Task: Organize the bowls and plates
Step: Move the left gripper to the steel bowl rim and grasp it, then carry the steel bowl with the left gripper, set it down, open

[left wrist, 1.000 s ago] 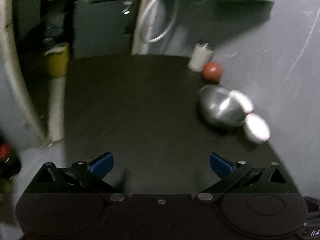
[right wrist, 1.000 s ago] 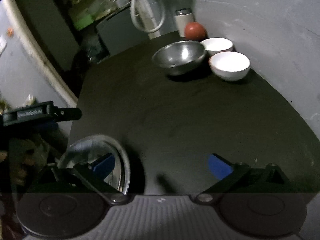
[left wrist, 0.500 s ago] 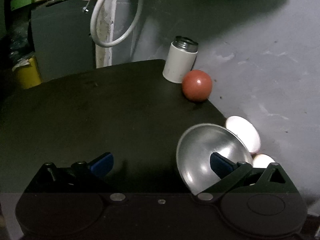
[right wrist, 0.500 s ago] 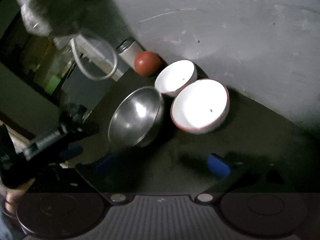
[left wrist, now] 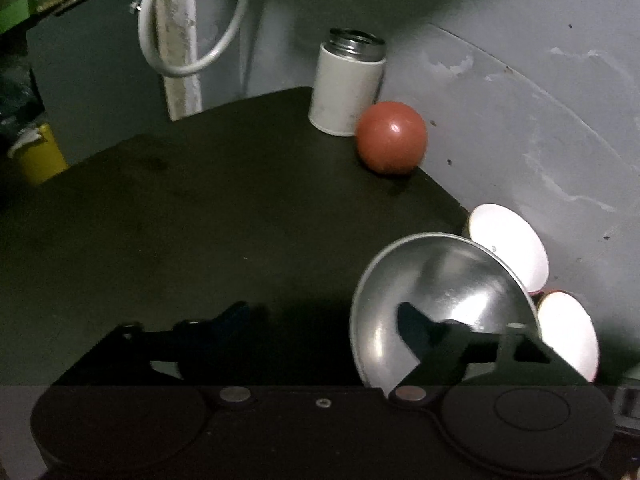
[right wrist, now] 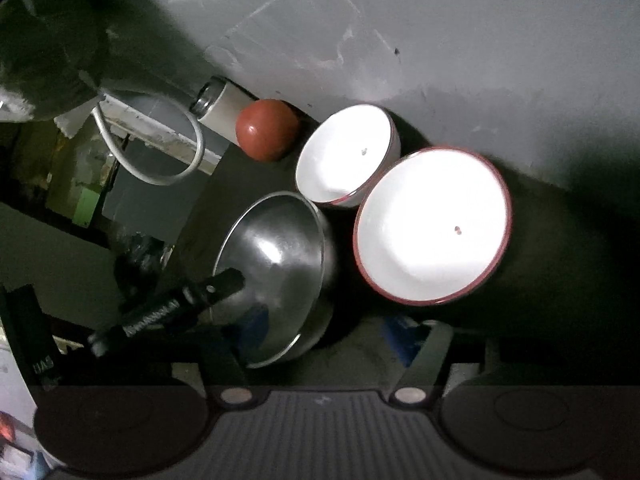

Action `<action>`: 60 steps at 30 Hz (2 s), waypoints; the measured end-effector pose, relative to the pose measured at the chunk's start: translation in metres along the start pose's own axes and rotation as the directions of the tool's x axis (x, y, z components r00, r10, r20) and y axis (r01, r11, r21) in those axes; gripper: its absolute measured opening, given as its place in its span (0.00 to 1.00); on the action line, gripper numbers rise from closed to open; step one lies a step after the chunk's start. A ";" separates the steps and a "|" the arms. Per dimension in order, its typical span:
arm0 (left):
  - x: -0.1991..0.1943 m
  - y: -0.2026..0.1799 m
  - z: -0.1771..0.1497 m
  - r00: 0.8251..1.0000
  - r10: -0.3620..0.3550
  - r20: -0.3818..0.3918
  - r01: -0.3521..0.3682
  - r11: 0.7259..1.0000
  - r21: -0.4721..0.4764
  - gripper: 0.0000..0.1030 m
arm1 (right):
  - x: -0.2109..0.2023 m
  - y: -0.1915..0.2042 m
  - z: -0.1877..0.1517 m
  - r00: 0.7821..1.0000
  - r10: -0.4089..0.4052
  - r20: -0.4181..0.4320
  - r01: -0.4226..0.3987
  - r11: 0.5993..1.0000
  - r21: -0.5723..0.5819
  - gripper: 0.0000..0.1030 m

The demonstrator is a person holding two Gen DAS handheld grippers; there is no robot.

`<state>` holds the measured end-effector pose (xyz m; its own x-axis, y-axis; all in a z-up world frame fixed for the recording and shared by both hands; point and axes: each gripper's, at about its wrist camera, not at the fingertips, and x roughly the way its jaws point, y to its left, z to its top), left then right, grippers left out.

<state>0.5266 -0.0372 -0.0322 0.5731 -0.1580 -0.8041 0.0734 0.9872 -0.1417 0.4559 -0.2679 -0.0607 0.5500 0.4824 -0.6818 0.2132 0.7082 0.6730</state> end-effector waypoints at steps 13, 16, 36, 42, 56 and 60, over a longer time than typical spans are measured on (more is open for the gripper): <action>-0.004 0.001 -0.012 0.993 -0.117 -0.019 0.116 0.993 -0.024 0.12 | 0.008 0.011 -0.005 0.998 -0.050 0.025 0.051 0.998 -0.042 0.24; -0.012 0.004 -0.017 0.990 -0.140 -0.018 0.140 0.990 -0.032 0.10 | 0.005 0.012 -0.008 0.997 -0.065 0.029 0.066 0.997 -0.049 0.21; -0.096 -0.055 -0.129 0.957 -0.277 -0.084 0.284 0.954 0.092 0.12 | -0.117 -0.020 -0.092 0.985 -0.150 0.090 0.156 0.985 -0.069 0.19; -0.106 -0.073 -0.159 0.947 -0.287 -0.144 0.310 0.936 0.165 0.13 | -0.150 -0.043 -0.126 0.975 -0.202 0.094 0.204 0.979 -0.019 0.19; -0.107 -0.086 -0.184 0.949 -0.240 -0.206 0.284 0.934 0.219 0.14 | -0.159 -0.061 -0.158 0.962 -0.262 0.074 0.259 0.965 0.048 0.19; -0.108 -0.086 -0.184 0.949 -0.235 -0.208 0.279 0.935 0.217 0.15 | -0.156 -0.061 -0.158 0.961 -0.267 0.072 0.264 0.963 0.051 0.19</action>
<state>0.3082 -0.1092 -0.0400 0.3572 -0.3870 -0.8501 0.4062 0.8839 -0.2317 0.2293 -0.3049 -0.0407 0.5295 0.2378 -0.8143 0.3914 0.7831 0.4833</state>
